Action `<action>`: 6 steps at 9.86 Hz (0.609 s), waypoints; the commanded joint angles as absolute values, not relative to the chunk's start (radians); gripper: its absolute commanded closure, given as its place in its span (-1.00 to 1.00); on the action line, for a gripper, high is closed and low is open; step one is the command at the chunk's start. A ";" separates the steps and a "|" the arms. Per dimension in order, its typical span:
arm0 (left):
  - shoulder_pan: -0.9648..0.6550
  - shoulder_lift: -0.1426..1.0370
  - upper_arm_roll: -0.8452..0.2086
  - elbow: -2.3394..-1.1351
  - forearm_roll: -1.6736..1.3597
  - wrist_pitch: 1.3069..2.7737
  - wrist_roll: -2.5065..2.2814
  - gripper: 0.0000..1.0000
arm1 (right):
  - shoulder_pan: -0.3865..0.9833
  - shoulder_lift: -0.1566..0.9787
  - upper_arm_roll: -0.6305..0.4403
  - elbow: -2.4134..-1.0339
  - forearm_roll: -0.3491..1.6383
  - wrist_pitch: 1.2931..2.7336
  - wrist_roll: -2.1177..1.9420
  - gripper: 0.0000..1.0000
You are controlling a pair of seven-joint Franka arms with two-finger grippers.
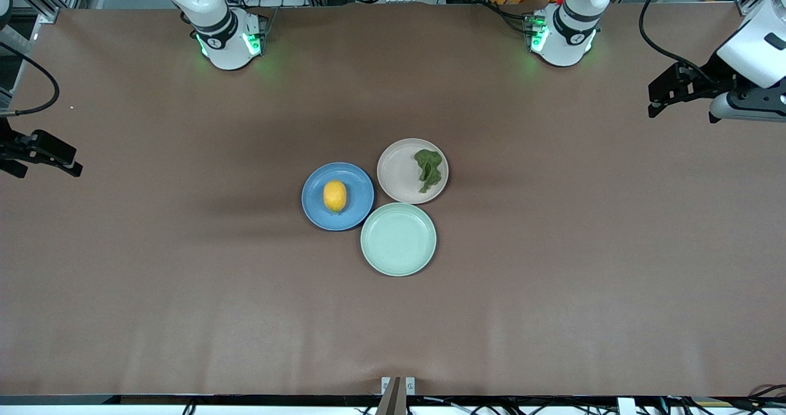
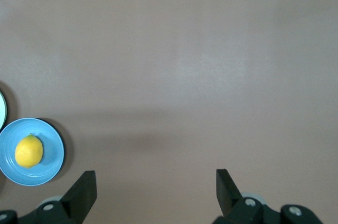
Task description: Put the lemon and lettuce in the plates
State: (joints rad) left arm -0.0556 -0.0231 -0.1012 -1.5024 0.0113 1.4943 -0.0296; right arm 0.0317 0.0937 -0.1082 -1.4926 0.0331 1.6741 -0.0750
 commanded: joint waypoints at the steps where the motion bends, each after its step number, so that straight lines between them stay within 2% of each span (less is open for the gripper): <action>1: -0.051 -0.023 -0.101 -1.493 -0.008 1.479 -0.026 -1.00 | 0.041 0.080 -0.115 -1.497 0.021 1.669 -0.083 -1.00; 6: -0.051 -0.025 -0.101 -1.493 -0.009 1.479 -0.026 -1.00 | 0.040 0.080 -0.114 -1.496 -0.006 1.669 -0.083 -1.00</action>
